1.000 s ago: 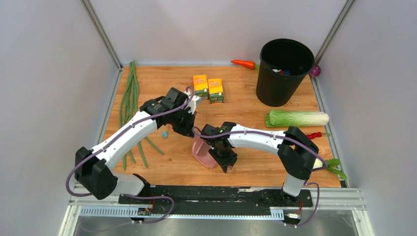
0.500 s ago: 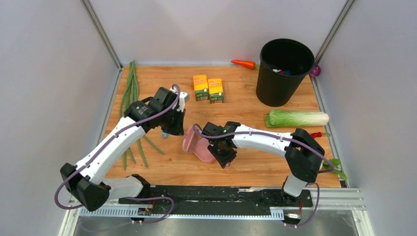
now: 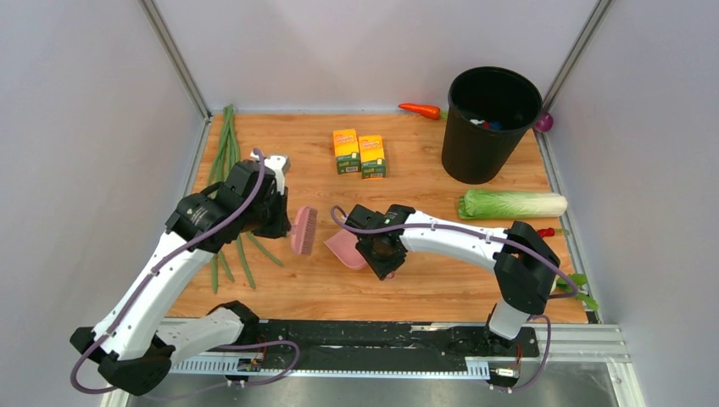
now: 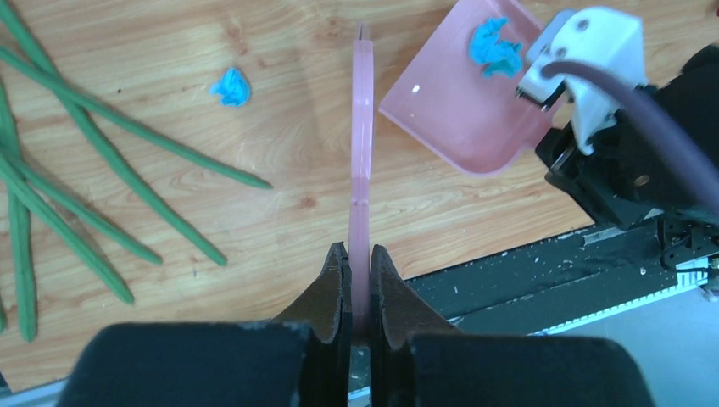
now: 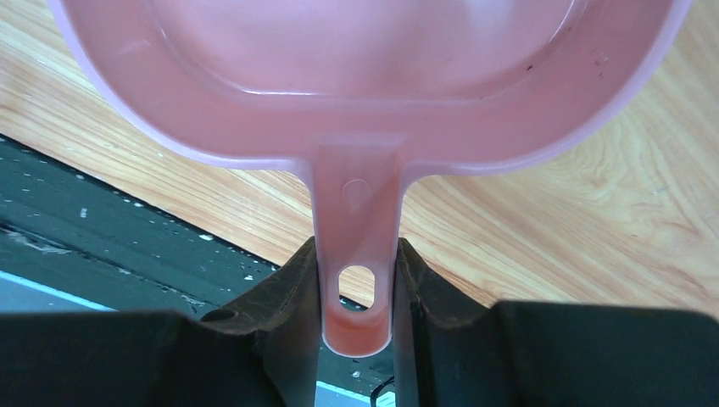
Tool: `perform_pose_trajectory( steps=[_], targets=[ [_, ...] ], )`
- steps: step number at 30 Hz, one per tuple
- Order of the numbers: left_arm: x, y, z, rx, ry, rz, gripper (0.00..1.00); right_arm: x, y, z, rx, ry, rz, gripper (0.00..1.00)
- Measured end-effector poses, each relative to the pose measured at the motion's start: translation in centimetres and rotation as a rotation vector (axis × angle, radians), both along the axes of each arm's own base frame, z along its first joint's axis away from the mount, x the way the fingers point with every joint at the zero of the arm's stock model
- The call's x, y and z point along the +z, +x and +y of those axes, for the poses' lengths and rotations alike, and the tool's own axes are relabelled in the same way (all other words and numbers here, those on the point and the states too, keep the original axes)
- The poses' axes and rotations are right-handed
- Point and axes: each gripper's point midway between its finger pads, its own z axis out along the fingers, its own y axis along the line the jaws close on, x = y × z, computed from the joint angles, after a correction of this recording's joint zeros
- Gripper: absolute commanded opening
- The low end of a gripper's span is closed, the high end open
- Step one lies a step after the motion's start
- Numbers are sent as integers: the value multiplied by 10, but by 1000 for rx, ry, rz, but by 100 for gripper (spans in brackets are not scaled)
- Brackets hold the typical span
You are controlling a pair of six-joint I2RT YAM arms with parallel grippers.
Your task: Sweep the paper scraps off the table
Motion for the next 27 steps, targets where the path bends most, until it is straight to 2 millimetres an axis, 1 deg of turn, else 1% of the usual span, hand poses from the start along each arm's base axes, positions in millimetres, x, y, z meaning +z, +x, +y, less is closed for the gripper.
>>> perform_pose_trajectory(
  steps=[5, 7, 10, 15, 19, 23, 27],
  targets=[
    [-6, -17, 14, 33, -9, 3, 0, 19, 12, 19, -1, 54, -36, 0],
    [-9, -25, 19, 45, -9, 11, 0, 24, 17, 27, -1, 68, -45, 0],
    [-9, -30, 26, 64, 6, 22, 0, 29, 24, 37, 1, 79, -54, 0],
    [2, -24, 32, 131, 17, 0, 0, 41, 38, 56, 21, 81, -63, 0],
    [16, -22, 35, 201, -21, -21, 0, 48, 50, 69, 49, 81, -87, 0],
    [34, -21, 33, 249, -82, -40, 0, 52, 54, 70, 55, 65, -92, 0],
    [39, -24, 36, 294, -120, -51, 0, 49, 55, 70, 55, 49, -82, 0]
  ],
)
